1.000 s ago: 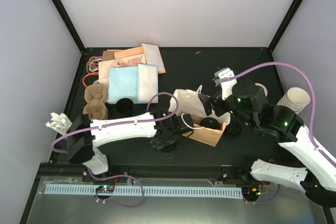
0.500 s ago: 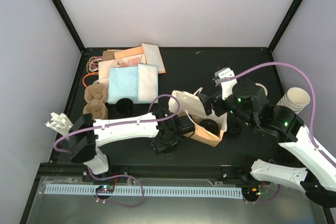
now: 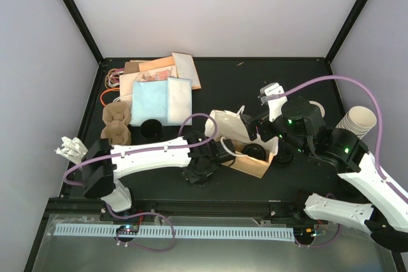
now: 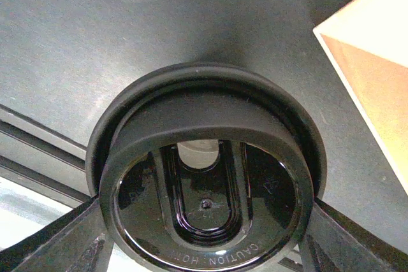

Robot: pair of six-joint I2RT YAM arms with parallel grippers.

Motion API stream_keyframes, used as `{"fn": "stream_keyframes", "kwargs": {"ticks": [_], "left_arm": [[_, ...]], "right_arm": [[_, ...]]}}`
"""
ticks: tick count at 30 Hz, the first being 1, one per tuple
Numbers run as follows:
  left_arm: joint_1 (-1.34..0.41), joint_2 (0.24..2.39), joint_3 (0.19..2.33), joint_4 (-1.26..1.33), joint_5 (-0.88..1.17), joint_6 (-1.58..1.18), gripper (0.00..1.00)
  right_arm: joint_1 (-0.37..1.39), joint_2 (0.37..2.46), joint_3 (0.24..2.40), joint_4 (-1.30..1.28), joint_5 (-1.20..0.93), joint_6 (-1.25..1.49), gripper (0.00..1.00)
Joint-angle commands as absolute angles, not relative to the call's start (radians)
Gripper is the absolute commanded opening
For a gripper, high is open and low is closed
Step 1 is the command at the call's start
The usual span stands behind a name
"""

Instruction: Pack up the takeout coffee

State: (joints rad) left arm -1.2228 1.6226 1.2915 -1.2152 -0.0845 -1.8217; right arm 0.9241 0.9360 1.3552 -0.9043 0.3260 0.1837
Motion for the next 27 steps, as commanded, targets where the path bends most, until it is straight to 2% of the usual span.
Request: {"fn": "stream_keyframes", "kwargs": {"ticks": [1, 6, 13, 20, 22, 27], "left_arm": [[-1.215, 1.556, 1.299, -1.355, -0.165, -1.816, 0.74], [-1.215, 1.412, 1.270, -1.447, -0.274, -1.801, 0.74], [-1.215, 1.206, 1.307, -1.462, -0.489, -1.582, 0.71], [-1.197, 0.991, 1.376, -1.241, -0.608, -1.058, 0.69], [-1.178, 0.955, 1.420, -1.183, -0.594, -0.877, 0.65], [-1.171, 0.959, 1.547, -1.042, -0.429, -0.496, 0.64]], "right_arm": [[0.919, 0.934, 1.364, -0.908, 0.305, 0.184, 1.00], [0.919, 0.941, 1.385, -0.936, 0.275, 0.203, 1.00], [0.919, 0.953, 1.399, -0.983, 0.266, 0.214, 1.00], [0.919, 0.900, 1.460, -1.026, 0.299, 0.237, 1.00], [0.919, 0.910, 1.495, -1.065, 0.306, 0.238, 1.00], [0.920, 0.918, 1.514, -1.123, 0.323, 0.241, 1.00]]}}
